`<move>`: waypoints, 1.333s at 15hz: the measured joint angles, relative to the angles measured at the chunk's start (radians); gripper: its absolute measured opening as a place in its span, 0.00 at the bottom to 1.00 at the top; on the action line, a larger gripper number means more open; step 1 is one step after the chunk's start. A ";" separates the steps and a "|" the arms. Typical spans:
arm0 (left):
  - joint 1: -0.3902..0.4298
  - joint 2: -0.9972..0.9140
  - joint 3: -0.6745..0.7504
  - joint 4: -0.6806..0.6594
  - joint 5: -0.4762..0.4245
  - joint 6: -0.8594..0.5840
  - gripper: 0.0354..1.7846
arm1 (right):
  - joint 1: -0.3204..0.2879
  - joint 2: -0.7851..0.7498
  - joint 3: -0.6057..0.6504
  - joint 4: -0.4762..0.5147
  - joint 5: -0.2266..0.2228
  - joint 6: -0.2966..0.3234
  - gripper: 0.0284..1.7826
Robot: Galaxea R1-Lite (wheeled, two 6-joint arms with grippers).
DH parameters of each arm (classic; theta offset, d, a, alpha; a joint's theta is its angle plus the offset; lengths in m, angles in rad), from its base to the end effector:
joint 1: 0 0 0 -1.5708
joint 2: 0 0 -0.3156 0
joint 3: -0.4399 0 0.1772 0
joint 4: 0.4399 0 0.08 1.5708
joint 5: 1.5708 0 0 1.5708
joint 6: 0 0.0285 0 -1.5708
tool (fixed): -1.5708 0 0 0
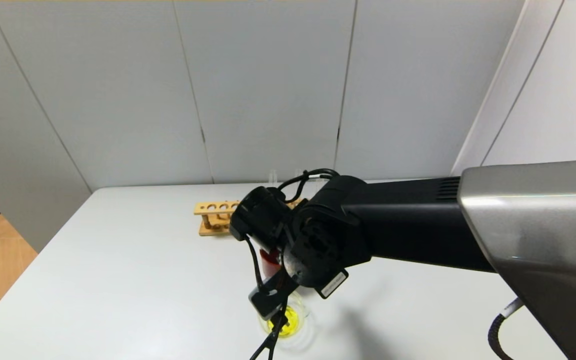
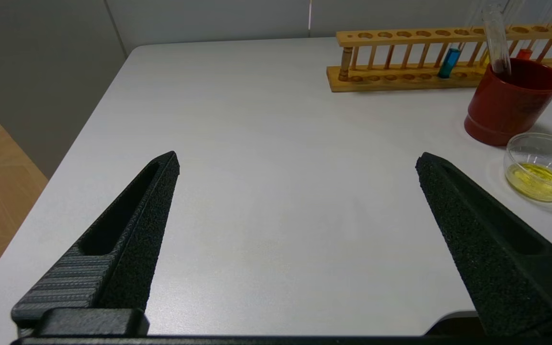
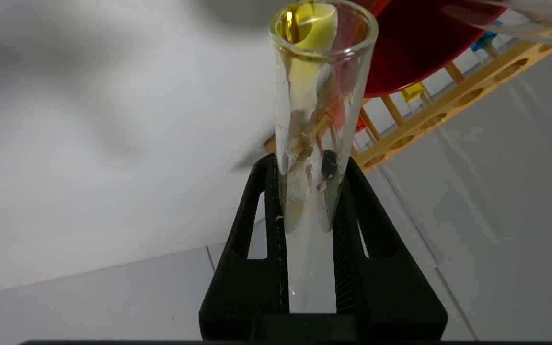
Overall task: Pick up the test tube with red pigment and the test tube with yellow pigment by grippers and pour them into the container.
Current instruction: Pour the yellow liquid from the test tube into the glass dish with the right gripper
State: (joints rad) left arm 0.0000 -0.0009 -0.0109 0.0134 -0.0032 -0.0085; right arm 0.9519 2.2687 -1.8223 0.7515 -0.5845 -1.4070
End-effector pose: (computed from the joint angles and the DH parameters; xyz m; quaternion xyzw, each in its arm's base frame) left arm -0.0477 -0.0001 0.0769 -0.0043 0.0008 -0.0016 1.0000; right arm 0.2552 0.3312 0.1440 -0.8240 0.2116 0.3773 0.3658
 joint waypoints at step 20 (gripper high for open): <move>0.000 0.000 0.000 0.000 0.000 0.000 0.98 | 0.034 0.083 -0.136 0.116 -0.138 -0.043 0.18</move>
State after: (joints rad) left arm 0.0000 -0.0009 -0.0109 0.0134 -0.0028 -0.0089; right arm 0.9857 2.3515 -1.9583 0.8677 -0.7221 -1.4498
